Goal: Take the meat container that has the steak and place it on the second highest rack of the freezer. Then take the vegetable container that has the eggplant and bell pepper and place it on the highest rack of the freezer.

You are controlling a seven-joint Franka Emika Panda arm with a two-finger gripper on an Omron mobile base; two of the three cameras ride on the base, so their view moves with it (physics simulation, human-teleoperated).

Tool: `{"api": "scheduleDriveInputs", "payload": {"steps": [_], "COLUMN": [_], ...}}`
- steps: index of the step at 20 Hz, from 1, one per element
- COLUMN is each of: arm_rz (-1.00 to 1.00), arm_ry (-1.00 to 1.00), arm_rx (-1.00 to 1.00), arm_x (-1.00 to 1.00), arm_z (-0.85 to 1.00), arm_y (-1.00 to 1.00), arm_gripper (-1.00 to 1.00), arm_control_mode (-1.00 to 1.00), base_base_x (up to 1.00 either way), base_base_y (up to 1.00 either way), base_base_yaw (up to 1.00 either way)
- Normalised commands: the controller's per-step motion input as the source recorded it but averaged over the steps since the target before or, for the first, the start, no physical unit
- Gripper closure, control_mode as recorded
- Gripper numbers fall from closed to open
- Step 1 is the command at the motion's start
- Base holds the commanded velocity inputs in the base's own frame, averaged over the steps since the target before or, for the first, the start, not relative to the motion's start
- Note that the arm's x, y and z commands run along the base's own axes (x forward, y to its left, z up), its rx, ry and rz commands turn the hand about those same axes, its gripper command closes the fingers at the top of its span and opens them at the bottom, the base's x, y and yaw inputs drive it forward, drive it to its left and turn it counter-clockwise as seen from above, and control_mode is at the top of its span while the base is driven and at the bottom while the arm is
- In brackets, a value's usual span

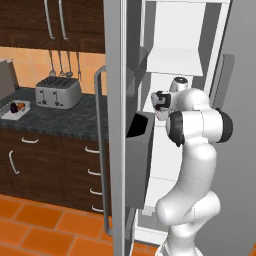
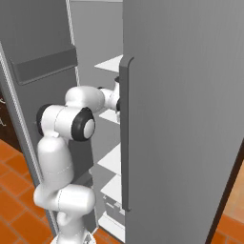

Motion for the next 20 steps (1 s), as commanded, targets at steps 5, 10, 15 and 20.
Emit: {"api": "scheduleDriveInputs", "payload": {"steps": [5, 10, 15, 20], "arm_rz": [0.03, 0.01, 0.0, 0.03], "arm_ry": [0.0, 0.0, -0.01, -0.1], "arm_rx": [-0.01, 0.0, -0.03, -0.01], "arm_x": [0.08, 0.0, 0.0, -0.29], "arm_z": [-0.54, -0.02, 0.07, 0.0], "arm_y": [0.08, 0.03, 0.06, 0.07], "arm_gripper": [1.0, -1.0, -1.0, -1.0], "arm_control_mode": [-1.0, -1.0, -1.0, -1.0], "base_base_x": [0.0, 0.0, 0.0, 0.0], "base_base_y": [0.0, 0.0, 0.0, 0.0], "base_base_yaw": [0.0, 0.0, 0.0, 0.0]}}
